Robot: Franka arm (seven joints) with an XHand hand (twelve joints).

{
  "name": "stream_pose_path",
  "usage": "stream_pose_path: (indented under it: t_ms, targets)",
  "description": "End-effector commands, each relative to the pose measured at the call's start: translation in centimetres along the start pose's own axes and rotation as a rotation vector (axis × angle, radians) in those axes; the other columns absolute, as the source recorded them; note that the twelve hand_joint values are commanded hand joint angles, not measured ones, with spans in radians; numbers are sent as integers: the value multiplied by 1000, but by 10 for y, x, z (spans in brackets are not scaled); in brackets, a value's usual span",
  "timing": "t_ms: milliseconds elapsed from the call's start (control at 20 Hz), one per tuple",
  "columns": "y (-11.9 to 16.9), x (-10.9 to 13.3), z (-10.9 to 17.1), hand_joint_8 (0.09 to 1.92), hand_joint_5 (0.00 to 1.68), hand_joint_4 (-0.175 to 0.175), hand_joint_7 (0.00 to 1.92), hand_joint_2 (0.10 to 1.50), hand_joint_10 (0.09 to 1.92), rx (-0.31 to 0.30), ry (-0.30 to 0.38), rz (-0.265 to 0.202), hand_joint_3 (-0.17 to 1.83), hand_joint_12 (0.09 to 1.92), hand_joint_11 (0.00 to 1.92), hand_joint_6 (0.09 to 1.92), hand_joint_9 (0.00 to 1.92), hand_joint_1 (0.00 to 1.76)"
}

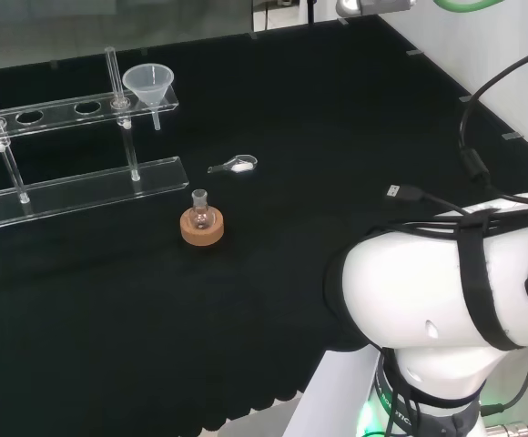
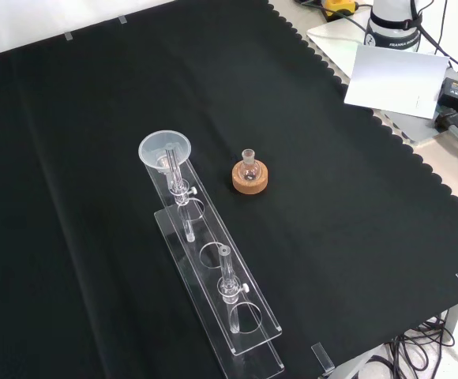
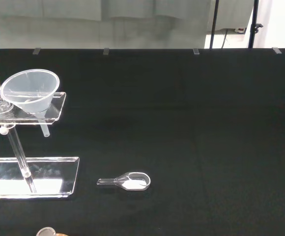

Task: Pick up the funnel from the transparent funnel stand.

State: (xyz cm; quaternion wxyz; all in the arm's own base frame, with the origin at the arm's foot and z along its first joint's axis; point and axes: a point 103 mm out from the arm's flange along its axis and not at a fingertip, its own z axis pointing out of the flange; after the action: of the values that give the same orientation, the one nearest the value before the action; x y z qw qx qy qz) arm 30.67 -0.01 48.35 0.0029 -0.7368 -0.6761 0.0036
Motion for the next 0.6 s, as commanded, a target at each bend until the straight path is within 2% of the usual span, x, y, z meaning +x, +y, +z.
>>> stream_pose_path:
  t_ms: [50,150,600]
  targets:
    - [1,-1,0,306,87,21,0,1090,620,-12,-9,1,599,1290,54,179,90,0]
    - [1,-2,0,283,122,21,0,1140,621,-11,-10,2,502,1332,29,88,84,0]
    - [4,-3,2,280,144,21,0,1163,624,2,-24,26,455,1349,21,87,90,0]
